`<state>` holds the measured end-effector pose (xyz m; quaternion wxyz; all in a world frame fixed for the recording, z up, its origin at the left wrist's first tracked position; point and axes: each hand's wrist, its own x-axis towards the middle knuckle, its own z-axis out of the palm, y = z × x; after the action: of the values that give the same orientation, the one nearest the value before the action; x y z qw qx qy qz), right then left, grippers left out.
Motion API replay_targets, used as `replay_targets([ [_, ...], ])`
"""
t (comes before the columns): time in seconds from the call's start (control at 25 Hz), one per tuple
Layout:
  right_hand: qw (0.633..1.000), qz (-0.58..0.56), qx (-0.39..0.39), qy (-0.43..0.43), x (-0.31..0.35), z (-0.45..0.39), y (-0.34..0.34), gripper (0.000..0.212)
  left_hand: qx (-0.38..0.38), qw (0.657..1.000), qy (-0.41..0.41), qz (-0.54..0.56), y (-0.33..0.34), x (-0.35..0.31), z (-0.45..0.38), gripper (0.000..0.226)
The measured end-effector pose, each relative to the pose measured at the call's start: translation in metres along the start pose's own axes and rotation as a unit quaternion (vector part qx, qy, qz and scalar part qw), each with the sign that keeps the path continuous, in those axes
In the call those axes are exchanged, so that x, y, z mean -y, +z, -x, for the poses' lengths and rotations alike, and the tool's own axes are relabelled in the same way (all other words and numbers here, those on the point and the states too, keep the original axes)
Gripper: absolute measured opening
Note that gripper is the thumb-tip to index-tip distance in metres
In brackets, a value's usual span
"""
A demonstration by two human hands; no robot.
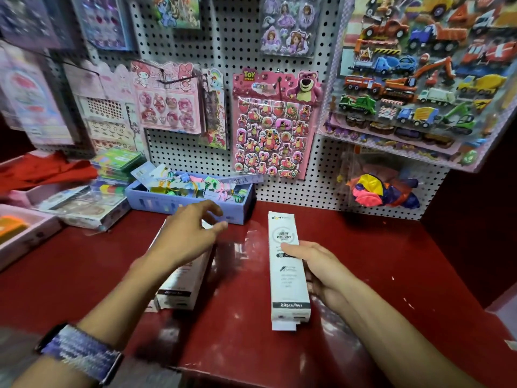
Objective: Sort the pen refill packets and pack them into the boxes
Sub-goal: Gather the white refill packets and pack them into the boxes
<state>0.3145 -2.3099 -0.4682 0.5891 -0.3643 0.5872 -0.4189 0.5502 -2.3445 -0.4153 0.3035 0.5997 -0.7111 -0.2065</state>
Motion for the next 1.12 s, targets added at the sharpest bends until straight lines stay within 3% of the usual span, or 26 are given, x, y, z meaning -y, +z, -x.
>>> replay_targets([
  [0.08,0.999,-0.049,-0.004,0.001,0.001,-0.003,0.005,0.054,0.112,0.989,0.076,0.062,0.004,-0.001,0.019,0.047],
  [0.16,0.995,-0.098,-0.007,-0.006,0.005,-0.005,0.008,0.050,0.238,0.956,0.141,0.094,0.020,-0.010,0.038,0.086],
  [0.24,0.991,-0.133,-0.003,-0.010,0.009,-0.003,0.010,0.049,0.231,0.946,0.220,0.057,0.038,-0.009,0.045,0.101],
  [0.4,0.985,-0.169,-0.002,-0.028,0.017,0.006,0.010,0.045,0.131,0.947,0.283,0.072,0.042,-0.009,0.043,0.079],
  [0.56,0.984,-0.177,-0.004,-0.026,0.020,0.008,0.005,0.045,0.155,0.936,0.305,0.083,0.039,-0.015,0.043,0.079],
  [0.8,0.988,-0.147,0.037,-0.034,0.019,0.013,0.004,0.046,0.132,0.939,0.312,0.066,0.042,-0.010,0.042,0.061],
  [0.96,0.996,-0.068,0.063,0.004,0.009,0.015,0.015,0.034,0.245,0.936,0.244,0.061,0.027,-0.013,0.038,0.057],
  [1.04,0.997,-0.053,0.052,0.011,0.005,0.012,0.018,0.039,0.144,0.974,0.170,0.043,0.010,0.000,0.027,0.034],
  [1.08,0.998,-0.052,0.043,0.014,0.004,0.010,0.019,0.044,0.065,0.992,0.098,-0.047,0.000,0.018,0.017,0.030],
  [1.12,0.998,-0.053,0.031,0.018,0.003,0.009,0.019,0.051,0.033,0.984,0.008,-0.178,-0.012,0.034,0.010,0.034],
])
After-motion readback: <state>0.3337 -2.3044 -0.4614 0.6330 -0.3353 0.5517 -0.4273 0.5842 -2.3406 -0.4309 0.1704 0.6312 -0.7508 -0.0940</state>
